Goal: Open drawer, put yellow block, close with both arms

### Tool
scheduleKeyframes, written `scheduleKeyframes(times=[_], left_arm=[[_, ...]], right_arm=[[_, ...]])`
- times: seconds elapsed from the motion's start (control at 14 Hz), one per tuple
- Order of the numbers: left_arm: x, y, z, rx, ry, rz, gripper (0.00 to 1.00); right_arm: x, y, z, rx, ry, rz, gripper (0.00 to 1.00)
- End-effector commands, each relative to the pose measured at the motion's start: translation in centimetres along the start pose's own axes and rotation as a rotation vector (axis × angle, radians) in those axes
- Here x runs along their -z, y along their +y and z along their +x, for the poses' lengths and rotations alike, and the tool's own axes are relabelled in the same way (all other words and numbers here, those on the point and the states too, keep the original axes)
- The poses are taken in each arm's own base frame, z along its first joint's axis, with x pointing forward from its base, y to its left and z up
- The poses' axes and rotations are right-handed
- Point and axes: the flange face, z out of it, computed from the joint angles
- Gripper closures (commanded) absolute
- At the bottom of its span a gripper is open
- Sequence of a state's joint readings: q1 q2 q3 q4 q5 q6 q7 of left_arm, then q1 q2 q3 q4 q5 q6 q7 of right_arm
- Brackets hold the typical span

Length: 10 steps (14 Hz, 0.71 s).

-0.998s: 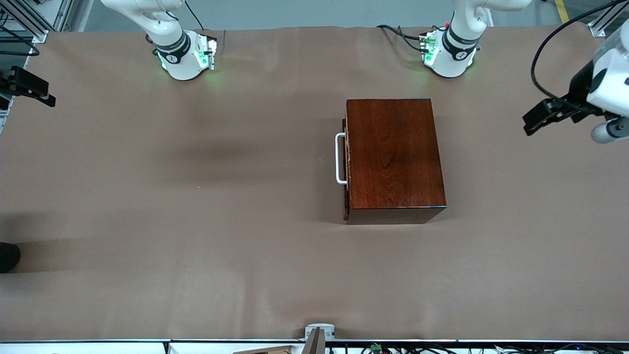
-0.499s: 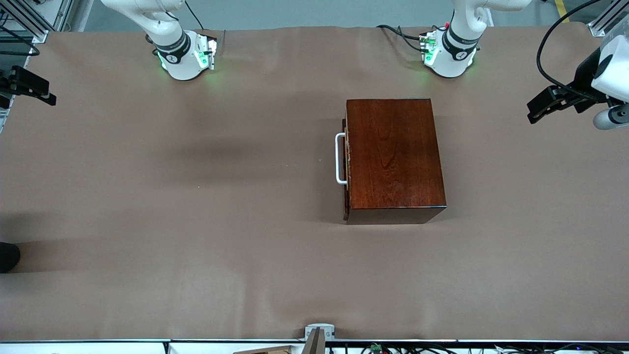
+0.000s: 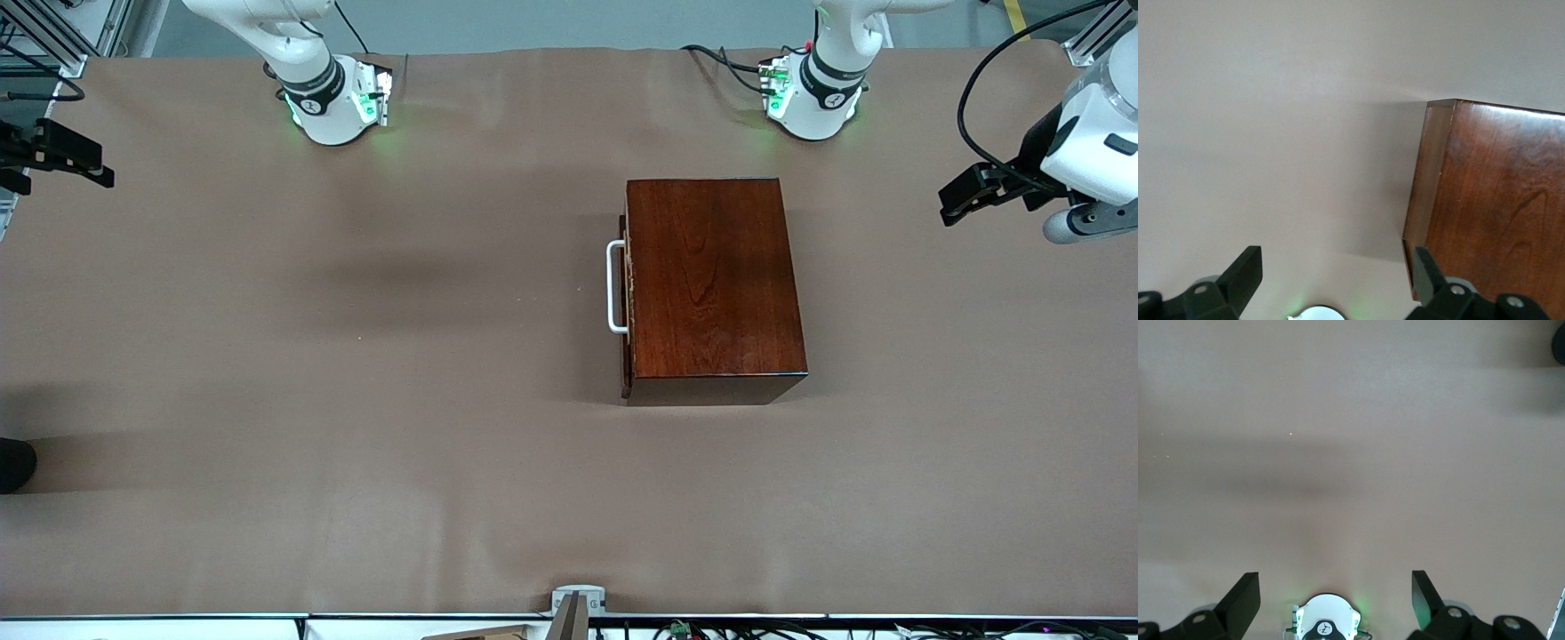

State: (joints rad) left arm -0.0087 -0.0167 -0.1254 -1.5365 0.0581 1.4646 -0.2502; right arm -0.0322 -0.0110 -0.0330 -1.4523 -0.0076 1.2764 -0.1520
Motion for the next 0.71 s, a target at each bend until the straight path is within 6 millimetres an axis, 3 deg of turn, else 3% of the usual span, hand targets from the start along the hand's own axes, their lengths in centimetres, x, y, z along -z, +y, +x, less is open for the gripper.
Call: scheduleKeyframes(times=[0.0,0.64], left_arm=[[0.0,-0.6,-2.4,-0.038,0.031,-0.017,0.0],[1.5,-3.6,-2.3,-0.102,0.058,-0.017,0.0]], right_arm=[[0.6,-0.2,-0.4,0.025,0.0,-0.014,0.0],[1.0,2.5,-1.6,0.088,-0.01,0.009,0.0]])
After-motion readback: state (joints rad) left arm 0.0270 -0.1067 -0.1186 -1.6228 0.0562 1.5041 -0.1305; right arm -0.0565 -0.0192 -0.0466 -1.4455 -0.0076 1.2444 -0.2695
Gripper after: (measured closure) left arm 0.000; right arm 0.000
